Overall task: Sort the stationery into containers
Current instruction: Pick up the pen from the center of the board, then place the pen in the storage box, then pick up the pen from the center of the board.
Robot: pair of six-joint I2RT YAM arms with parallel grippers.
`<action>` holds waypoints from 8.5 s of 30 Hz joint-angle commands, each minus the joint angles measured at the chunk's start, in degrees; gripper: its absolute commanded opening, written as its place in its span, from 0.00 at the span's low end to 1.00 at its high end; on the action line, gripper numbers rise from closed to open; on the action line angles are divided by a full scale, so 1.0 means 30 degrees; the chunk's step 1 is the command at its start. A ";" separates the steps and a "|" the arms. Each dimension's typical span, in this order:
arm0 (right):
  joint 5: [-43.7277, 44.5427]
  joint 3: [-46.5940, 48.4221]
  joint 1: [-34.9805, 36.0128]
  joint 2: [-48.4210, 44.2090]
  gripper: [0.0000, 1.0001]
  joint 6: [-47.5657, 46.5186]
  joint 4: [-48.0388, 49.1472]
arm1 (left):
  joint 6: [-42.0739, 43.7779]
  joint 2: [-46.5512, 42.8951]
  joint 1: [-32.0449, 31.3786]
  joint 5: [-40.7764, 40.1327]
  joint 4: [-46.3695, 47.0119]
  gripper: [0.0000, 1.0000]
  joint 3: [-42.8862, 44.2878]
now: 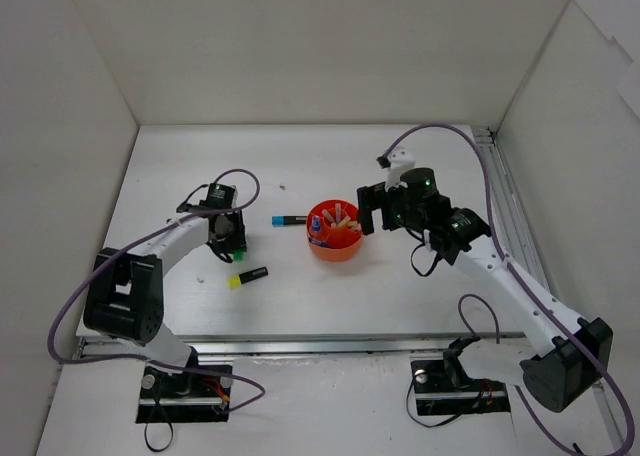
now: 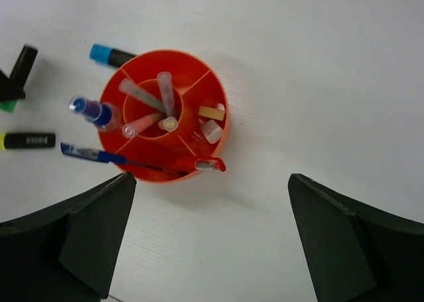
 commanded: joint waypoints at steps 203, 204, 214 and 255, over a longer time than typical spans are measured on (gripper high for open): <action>-0.8055 -0.6486 -0.1263 0.6907 0.26 -0.1253 2.2077 | -0.1129 -0.9069 -0.0526 0.4786 -0.5686 0.97 0.1824; -0.7939 -0.6632 -0.1205 0.6703 0.27 -0.1282 2.2077 | -0.1129 -0.9069 -0.0526 0.4786 -0.5686 0.97 0.1824; -0.7440 -0.7453 -0.1204 0.5120 0.32 -0.1429 2.2076 | -0.1100 -0.8835 -0.0526 0.4816 -0.5657 0.97 0.1825; -0.1902 -0.8244 -0.2025 -0.4754 0.98 -0.0198 1.2672 | -1.6710 -0.5760 0.1144 0.0482 -0.5451 1.00 -0.3567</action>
